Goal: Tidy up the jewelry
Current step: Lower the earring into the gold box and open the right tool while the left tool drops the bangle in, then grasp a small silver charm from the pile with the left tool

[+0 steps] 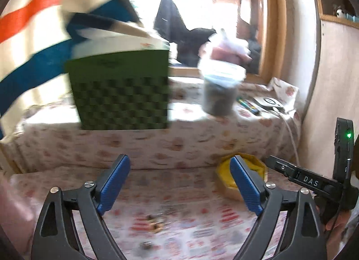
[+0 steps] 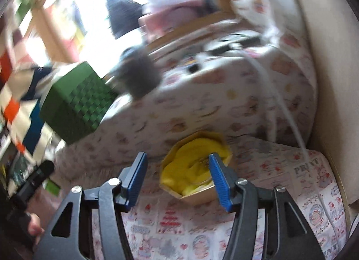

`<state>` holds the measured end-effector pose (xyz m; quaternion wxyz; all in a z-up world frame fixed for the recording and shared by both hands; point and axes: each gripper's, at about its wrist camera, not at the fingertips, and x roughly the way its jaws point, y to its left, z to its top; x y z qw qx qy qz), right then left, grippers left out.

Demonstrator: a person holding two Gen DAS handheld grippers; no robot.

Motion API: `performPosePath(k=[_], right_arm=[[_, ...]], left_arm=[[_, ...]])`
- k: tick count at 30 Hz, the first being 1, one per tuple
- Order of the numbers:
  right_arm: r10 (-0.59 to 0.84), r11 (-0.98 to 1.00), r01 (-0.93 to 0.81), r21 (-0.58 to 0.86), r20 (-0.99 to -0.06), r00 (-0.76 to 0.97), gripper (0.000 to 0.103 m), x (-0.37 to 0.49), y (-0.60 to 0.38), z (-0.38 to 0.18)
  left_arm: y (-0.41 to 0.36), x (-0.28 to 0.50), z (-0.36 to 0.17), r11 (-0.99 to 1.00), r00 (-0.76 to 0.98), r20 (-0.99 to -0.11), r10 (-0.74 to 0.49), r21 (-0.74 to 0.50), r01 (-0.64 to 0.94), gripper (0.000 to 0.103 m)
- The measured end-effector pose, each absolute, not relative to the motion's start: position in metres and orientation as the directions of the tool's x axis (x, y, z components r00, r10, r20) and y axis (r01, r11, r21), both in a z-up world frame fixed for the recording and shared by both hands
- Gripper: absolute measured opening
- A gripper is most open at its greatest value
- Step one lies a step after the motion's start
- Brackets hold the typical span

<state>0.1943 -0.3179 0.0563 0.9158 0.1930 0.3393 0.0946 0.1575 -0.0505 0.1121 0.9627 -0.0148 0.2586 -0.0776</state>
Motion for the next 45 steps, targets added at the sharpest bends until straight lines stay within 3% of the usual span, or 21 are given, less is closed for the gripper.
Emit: performPosePath(k=[5, 10, 14, 16, 27, 30, 45], right_arm=[[0.270, 0.954, -0.133, 0.267, -0.584, 0.765, 0.070, 0.177, -0.272, 0.067], [0.247, 0.969, -0.171, 0.181, -0.606, 0.756, 0.085, 0.169, -0.241, 0.061], [0.199, 0.980, -0.150, 0.130, -0.644, 0.739, 0.088, 0.173, -0.231, 0.048], [0.176, 0.984, -0.132, 0.116, -0.665, 0.726, 0.096, 0.176, -0.229, 0.042], [0.132, 0.991, -0.106, 0.082, -0.730, 0.670, 0.098, 0.188, -0.222, 0.015], [0.124, 0.992, -0.105, 0.073, -0.732, 0.670, 0.103, 0.188, -0.220, 0.014], [0.056, 0.998, -0.048, 0.032, -0.718, 0.694, 0.103, 0.190, -0.224, 0.012]], left_arm=[[-0.008, 0.141, 0.093, 0.996, 0.869, -0.487, -0.092, -0.058, 0.073, 0.102], [0.010, 0.145, 0.062, 0.997, 0.821, -0.567, -0.069, -0.067, 0.038, 0.102], [0.012, 0.149, 0.043, 0.998, 0.802, -0.593, -0.064, -0.050, 0.042, 0.102], [0.013, 0.150, 0.036, 0.997, 0.782, -0.619, -0.072, -0.059, 0.045, 0.102], [0.021, 0.160, 0.009, 0.998, 0.723, -0.689, -0.037, -0.061, -0.006, 0.102], [0.023, 0.164, 0.006, 0.998, 0.715, -0.699, -0.026, -0.054, -0.017, 0.102], [0.019, 0.167, -0.001, 0.998, 0.673, -0.738, -0.051, -0.062, 0.009, 0.102]])
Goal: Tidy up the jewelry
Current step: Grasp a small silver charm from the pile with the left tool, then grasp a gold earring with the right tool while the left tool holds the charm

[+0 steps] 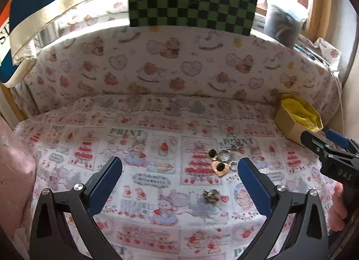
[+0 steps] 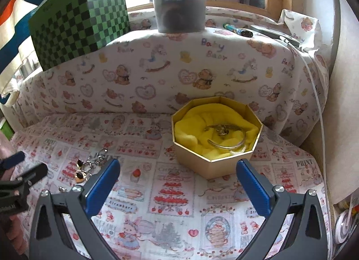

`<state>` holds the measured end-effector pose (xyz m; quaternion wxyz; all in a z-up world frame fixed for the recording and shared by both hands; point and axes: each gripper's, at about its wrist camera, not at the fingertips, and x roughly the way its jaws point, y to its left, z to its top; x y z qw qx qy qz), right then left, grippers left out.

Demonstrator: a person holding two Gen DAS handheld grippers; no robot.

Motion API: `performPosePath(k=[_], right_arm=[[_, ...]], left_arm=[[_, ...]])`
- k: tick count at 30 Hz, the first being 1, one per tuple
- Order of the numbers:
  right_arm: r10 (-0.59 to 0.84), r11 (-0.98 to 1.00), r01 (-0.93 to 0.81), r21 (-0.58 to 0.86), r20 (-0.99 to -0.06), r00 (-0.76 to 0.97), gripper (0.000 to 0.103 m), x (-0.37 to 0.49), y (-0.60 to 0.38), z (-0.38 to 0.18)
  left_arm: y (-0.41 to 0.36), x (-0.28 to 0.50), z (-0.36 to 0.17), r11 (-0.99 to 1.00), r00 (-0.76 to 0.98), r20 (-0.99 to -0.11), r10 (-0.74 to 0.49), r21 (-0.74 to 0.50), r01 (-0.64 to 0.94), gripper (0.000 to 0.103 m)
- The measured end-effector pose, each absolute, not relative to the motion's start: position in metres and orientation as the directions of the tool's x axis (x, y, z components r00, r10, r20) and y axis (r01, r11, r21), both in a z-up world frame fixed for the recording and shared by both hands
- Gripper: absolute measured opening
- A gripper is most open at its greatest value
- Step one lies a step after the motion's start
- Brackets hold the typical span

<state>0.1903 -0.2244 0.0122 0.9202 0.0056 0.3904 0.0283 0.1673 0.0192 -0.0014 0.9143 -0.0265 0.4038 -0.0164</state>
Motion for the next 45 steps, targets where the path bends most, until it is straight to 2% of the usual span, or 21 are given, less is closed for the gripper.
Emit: performPosePath(k=[4, 7, 12, 17, 19, 23, 29, 33, 36, 37, 39, 45], right_arm=[[0.048, 0.998, -0.056, 0.013, -0.713, 0.699, 0.103, 0.187, -0.221, 0.015], [0.046, 0.998, -0.054, 0.011, -0.703, 0.710, 0.103, 0.185, -0.222, 0.019], [0.023, 1.000, -0.014, 0.018, -0.712, 0.702, 0.103, 0.190, -0.229, 0.014], [0.009, 1.000, 0.007, 0.019, -0.732, 0.681, 0.103, 0.196, -0.234, 0.008], [0.012, 1.000, 0.011, 0.026, -0.737, 0.676, 0.103, 0.197, -0.236, 0.006], [0.001, 0.999, 0.030, 0.028, -0.752, 0.659, 0.103, 0.203, -0.240, 0.002], [-0.002, 0.999, 0.036, 0.027, -0.761, 0.648, 0.103, 0.204, -0.240, 0.000], [0.003, 0.999, 0.030, 0.030, -0.758, 0.653, 0.103, 0.200, -0.236, 0.002], [0.012, 0.999, 0.023, 0.035, -0.756, 0.654, 0.103, 0.198, -0.234, 0.003], [0.011, 0.999, 0.022, 0.033, -0.756, 0.655, 0.103, 0.198, -0.234, 0.002], [0.005, 0.999, 0.021, 0.025, -0.758, 0.652, 0.103, 0.199, -0.234, 0.001], [0.011, 0.999, 0.018, 0.030, -0.760, 0.650, 0.103, 0.199, -0.234, 0.000]], left_arm=[[0.013, 0.167, -0.005, 1.000, 0.669, -0.743, -0.018, -0.015, 0.010, 0.102], [0.014, 0.169, -0.007, 0.998, 0.650, -0.758, -0.053, -0.055, 0.018, 0.102], [0.021, 0.174, -0.010, 0.998, 0.634, -0.773, -0.028, -0.059, -0.027, 0.102], [0.028, 0.179, -0.019, 0.992, 0.588, -0.805, -0.084, -0.125, -0.030, 0.100], [0.026, 0.178, -0.020, 0.991, 0.587, -0.803, -0.103, -0.135, -0.010, 0.093], [0.015, 0.176, -0.024, 0.997, 0.582, -0.810, -0.072, -0.072, 0.024, 0.081], [0.013, 0.174, -0.026, 0.983, 0.520, -0.835, -0.181, -0.161, 0.083, 0.065], [0.013, 0.174, -0.032, 0.977, 0.467, -0.859, -0.211, -0.197, 0.079, 0.041], [0.012, 0.173, -0.033, 0.977, 0.459, -0.863, -0.211, -0.194, 0.086, 0.034], [0.011, 0.173, -0.033, 0.978, 0.461, -0.863, -0.206, -0.186, 0.090, 0.025], [0.008, 0.174, -0.033, 0.983, 0.475, -0.860, -0.186, -0.160, 0.096, 0.017], [0.011, 0.177, -0.029, 0.995, 0.531, -0.841, -0.101, -0.092, 0.044, 0.016]])
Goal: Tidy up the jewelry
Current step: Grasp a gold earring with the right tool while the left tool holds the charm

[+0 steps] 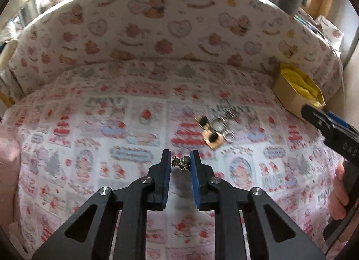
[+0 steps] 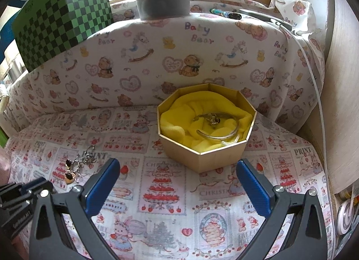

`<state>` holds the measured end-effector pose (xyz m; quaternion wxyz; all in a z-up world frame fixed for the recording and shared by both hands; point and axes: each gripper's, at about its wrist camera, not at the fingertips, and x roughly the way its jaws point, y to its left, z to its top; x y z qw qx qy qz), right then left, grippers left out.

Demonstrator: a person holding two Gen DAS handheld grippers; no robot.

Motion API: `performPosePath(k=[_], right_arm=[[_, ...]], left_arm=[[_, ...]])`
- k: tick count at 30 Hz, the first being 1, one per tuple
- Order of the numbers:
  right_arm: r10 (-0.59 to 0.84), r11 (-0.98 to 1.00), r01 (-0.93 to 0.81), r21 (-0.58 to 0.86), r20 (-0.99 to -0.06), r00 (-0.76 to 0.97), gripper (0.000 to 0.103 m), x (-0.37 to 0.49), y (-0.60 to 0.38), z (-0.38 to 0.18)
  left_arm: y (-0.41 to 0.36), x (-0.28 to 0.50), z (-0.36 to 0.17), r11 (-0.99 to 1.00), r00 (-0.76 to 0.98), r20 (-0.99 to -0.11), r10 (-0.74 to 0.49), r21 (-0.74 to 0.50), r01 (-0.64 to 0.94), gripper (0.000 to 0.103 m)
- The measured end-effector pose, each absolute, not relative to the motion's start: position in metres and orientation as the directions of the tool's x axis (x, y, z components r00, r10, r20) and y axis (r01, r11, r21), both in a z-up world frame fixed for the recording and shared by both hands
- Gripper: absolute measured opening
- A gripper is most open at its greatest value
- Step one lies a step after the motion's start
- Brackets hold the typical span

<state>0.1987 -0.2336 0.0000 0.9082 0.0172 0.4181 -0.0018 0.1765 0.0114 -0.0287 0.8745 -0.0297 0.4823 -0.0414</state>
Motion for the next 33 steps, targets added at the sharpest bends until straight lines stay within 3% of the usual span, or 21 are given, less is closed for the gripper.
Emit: performPosePath(k=[15, 17, 19, 20, 25, 33], right_arm=[[0.193, 0.979, -0.171, 0.114, -0.797, 0.572, 0.102, 0.200, -0.182, 0.012], [0.227, 0.969, -0.210, 0.131, -0.808, 0.543, 0.091, 0.206, -0.164, 0.013], [0.252, 0.960, -0.241, 0.146, -0.825, 0.506, 0.073, 0.214, -0.146, 0.009], [0.262, 0.956, -0.248, 0.155, -0.832, 0.489, 0.069, 0.217, -0.137, 0.006], [0.291, 0.944, -0.267, 0.195, -0.873, 0.391, 0.031, 0.233, -0.101, -0.016], [0.233, 0.941, -0.320, 0.112, -0.899, 0.371, 0.010, 0.242, -0.065, -0.034]], left_arm=[[0.083, 0.185, -0.012, 0.978, 0.610, -0.792, -0.039, -0.155, -0.139, 0.016], [0.089, 0.184, -0.011, 0.976, 0.620, -0.784, -0.009, -0.141, -0.164, 0.016], [0.097, 0.186, -0.013, 0.972, 0.619, -0.785, 0.010, -0.138, -0.190, 0.016], [0.102, 0.187, -0.014, 0.969, 0.615, -0.788, 0.012, -0.144, -0.203, 0.016], [0.119, 0.192, -0.017, 0.953, 0.603, -0.797, 0.037, -0.153, -0.260, 0.016], [0.126, 0.193, -0.023, 0.934, 0.586, -0.809, -0.033, -0.233, -0.270, 0.016]])
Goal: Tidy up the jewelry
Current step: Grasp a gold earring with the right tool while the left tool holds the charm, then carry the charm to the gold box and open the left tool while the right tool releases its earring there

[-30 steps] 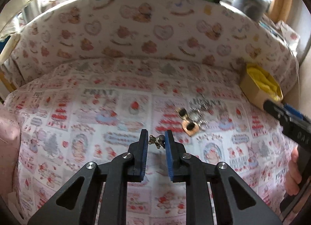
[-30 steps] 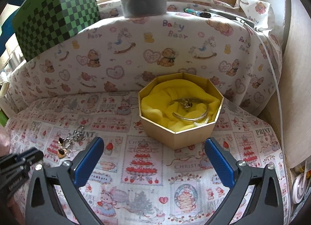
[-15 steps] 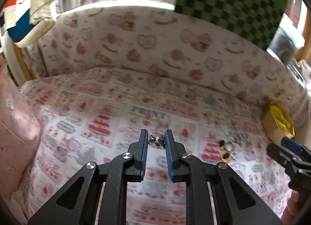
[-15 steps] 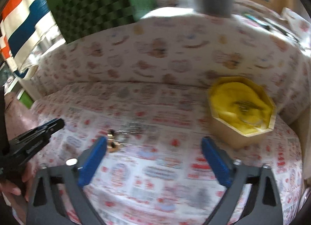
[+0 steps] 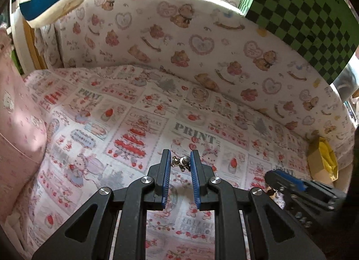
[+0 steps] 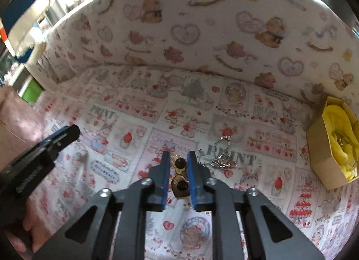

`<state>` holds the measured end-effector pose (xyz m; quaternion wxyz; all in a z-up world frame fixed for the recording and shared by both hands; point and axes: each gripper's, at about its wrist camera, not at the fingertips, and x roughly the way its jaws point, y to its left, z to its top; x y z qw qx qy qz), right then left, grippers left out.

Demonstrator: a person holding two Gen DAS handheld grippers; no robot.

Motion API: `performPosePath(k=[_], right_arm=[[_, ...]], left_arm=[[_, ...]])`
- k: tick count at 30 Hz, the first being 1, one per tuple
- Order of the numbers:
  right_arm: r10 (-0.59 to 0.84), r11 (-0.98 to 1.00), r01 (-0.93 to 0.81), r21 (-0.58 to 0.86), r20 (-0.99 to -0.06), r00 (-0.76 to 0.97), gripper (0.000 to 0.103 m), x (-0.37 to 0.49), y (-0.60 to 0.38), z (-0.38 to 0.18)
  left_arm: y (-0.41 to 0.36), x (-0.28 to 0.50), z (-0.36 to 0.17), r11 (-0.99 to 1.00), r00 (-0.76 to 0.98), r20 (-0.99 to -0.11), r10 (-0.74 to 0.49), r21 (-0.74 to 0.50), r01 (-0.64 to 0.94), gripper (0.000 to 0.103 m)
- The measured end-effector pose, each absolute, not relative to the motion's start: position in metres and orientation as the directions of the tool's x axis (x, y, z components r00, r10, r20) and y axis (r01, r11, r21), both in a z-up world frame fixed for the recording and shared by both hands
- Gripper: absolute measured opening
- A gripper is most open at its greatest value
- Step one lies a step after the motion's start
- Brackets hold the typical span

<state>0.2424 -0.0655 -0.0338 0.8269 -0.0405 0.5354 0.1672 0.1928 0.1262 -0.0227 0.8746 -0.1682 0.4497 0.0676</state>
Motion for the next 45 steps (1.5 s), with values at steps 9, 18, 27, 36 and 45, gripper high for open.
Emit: performPosePath(k=[9, 18, 27, 36, 45], right_arm=[[0.223, 0.950, -0.299, 0.095, -0.875, 0.430, 0.007, 0.230, -0.072, -0.029], [0.296, 0.946, -0.284, 0.158, -0.777, 0.555, 0.007, 0.197, -0.134, 0.018], [0.375, 0.926, -0.291, 0.239, -0.654, 0.657, 0.007, 0.180, -0.189, 0.051], [0.403, 0.892, -0.211, 0.401, -0.491, 0.772, 0.007, 0.179, -0.280, 0.086], [0.388, 0.862, -0.088, 0.499, -0.539, 0.747, 0.007, 0.207, -0.330, 0.055]], left_arm=[[0.118, 0.188, -0.015, 0.936, 0.613, -0.784, -0.100, -0.282, -0.208, 0.016], [0.095, 0.172, 0.006, 0.958, 0.704, -0.706, -0.076, -0.248, -0.146, 0.016], [0.061, 0.154, 0.022, 0.987, 0.810, -0.586, -0.020, -0.143, -0.079, 0.016], [0.023, 0.157, 0.064, 0.991, 0.828, -0.558, -0.056, -0.129, -0.020, 0.016], [-0.066, 0.209, 0.088, 0.959, 0.767, -0.576, -0.281, -0.202, 0.200, 0.016]])
